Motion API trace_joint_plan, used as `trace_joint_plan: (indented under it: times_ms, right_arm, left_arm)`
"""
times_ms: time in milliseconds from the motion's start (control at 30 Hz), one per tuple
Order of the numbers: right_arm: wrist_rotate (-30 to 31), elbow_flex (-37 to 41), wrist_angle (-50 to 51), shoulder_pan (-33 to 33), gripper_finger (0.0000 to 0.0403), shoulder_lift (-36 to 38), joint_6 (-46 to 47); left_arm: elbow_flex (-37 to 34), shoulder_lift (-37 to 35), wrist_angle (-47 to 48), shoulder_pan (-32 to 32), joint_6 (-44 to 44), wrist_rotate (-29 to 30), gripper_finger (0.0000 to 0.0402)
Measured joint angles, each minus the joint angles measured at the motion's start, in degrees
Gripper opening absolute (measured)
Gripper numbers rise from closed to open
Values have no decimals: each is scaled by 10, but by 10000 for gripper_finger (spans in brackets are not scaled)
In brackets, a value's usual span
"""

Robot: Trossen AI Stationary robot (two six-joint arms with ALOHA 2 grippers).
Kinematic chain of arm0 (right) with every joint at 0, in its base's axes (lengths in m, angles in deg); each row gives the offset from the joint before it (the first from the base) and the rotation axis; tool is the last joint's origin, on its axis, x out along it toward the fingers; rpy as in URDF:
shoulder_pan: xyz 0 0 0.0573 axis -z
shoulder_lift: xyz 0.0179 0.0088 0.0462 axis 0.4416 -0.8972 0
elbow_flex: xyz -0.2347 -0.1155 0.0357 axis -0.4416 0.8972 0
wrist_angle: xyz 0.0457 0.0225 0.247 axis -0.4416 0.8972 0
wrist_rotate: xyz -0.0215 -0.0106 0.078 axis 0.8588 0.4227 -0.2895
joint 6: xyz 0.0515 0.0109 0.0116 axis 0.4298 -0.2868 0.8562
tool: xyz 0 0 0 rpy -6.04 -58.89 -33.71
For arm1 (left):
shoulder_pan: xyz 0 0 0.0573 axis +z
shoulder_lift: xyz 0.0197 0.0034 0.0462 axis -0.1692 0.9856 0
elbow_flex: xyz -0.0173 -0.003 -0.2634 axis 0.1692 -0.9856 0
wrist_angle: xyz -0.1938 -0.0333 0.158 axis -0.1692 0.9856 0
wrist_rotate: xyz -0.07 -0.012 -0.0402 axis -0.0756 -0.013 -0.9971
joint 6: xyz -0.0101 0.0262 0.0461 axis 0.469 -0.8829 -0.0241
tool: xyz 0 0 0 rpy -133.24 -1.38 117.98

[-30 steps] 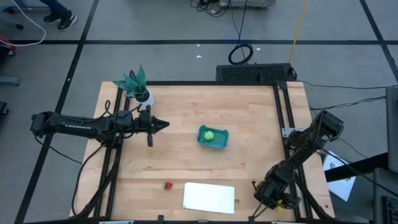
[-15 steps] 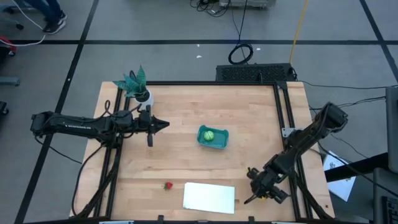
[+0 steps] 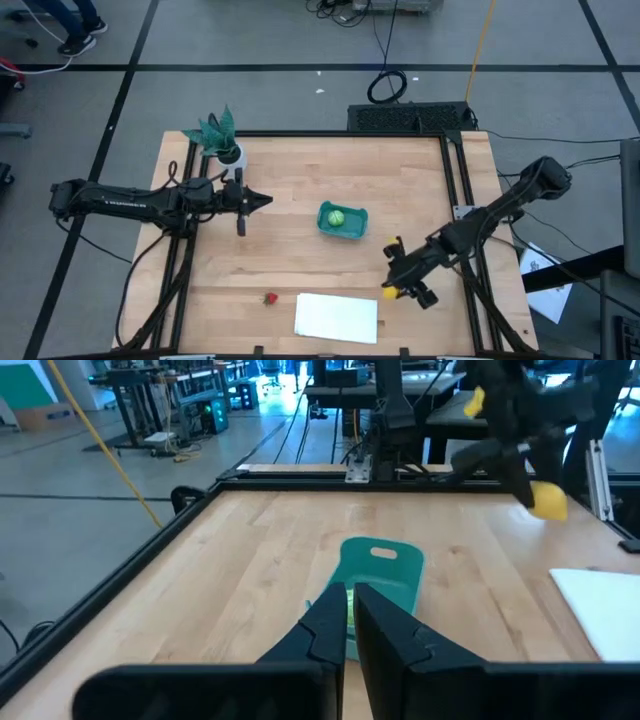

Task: Pick and placing Produce into tupperware
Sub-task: Put the lemon into the bin

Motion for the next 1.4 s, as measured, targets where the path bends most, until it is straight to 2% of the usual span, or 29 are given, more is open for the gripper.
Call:
trace_joint_plan:
  times_ms: [300, 433, 667, 900, 1033, 1267, 1400]
  right_arm:
    - [118, 0, -13, -4, 181, 21, 12]
    - [125, 0, -34, -4, 181, 25, -26]
    - [124, 12, -138, 20, 181, 43, -94]
    - [132, 52, -227, 99, 181, 89, -101]
    - [169, 53, -244, 151, 181, 107, -102]
    - [167, 54, -348, 228, 181, 113, -117]
    - [162, 54, -375, 260, 181, 113, -141]
  left_arm:
    - [0, 0, -2, 0, 5, 0, 26]
    - [0, -1, -11, 0, 6, 2, 26]
    - [0, -1, -25, 0, 6, 4, 26]
    - [0, -1, -28, 0, -4, 4, 26]
    - [0, -1, -28, 0, -8, 4, 26]
    - [0, -1, -25, 0, -22, 4, 26]
    - [0, -1, -25, 0, -22, 4, 26]
